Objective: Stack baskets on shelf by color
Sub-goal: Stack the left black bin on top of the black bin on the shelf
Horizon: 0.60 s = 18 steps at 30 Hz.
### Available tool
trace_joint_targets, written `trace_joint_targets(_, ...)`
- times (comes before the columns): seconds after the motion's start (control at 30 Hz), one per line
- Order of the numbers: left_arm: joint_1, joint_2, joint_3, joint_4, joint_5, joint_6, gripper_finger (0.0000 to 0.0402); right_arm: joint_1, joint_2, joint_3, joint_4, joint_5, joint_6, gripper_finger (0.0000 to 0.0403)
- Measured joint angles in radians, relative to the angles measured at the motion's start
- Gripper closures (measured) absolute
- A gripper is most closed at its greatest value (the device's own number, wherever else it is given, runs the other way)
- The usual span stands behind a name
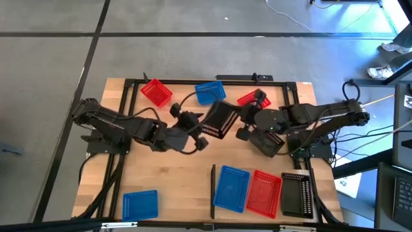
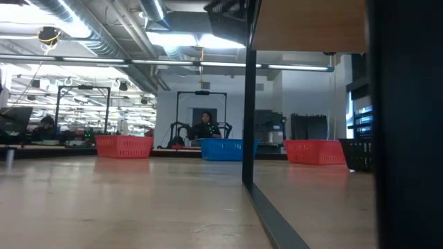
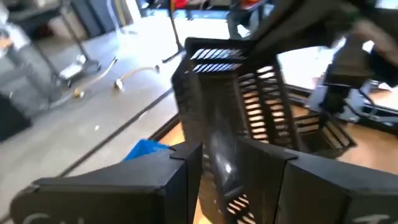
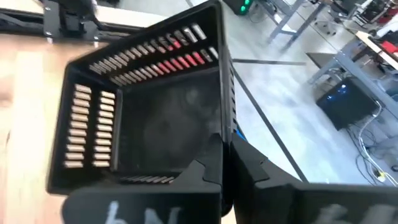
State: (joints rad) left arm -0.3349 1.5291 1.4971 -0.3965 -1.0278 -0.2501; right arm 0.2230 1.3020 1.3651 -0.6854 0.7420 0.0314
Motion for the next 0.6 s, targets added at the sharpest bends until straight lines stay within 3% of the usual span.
trace_joint_targets(0.17,-0.048,0.000,0.000,0.100,-0.002,0.136,0.0312,-0.002,-0.011,0.004,-0.103,0.018,0.038,0.0402)
trace_joint_targets(0.37,-0.092,0.000,0.000,0.121,-0.003,0.157,0.0312,0.030,-0.026,0.171,-0.393,-0.123,0.236,0.0402)
trace_joint_targets(0.6,-0.113,0.000,0.000,0.119,-0.003,0.172,0.0312,0.165,-0.025,0.392,-0.720,-0.271,0.508,0.0403)
